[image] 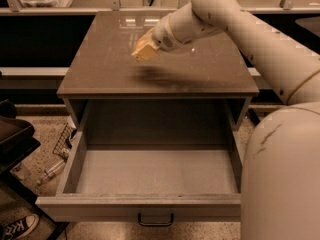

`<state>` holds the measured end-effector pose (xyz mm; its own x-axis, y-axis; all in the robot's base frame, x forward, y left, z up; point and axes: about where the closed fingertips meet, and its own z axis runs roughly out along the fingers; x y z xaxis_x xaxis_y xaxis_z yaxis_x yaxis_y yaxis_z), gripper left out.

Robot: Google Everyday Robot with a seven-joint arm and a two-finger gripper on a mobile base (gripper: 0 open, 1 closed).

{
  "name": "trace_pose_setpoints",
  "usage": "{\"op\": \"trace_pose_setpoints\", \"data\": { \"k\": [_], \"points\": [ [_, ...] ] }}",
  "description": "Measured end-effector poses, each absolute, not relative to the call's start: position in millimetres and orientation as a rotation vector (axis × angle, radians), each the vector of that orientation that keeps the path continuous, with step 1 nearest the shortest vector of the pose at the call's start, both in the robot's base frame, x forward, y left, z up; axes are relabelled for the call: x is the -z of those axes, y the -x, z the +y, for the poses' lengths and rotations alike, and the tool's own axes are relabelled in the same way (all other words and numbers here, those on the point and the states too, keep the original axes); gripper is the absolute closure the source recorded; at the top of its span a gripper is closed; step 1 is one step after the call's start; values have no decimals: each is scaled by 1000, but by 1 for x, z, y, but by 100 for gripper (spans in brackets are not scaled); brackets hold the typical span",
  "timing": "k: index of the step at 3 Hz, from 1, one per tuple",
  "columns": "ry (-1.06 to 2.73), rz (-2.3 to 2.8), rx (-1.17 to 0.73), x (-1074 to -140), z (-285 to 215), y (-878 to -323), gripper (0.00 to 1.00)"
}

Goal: Pick orange from top drawer and place on counter

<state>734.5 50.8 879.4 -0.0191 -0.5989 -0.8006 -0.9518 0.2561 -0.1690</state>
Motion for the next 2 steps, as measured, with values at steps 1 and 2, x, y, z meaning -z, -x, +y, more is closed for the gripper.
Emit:
{"op": "trace_pose_setpoints", "data": {
  "k": [1,2],
  "points": [
    [1369,1768,-558,-847,31,-746,100],
    [1327,1797,-598,-813,20,-754,100]
  ]
}}
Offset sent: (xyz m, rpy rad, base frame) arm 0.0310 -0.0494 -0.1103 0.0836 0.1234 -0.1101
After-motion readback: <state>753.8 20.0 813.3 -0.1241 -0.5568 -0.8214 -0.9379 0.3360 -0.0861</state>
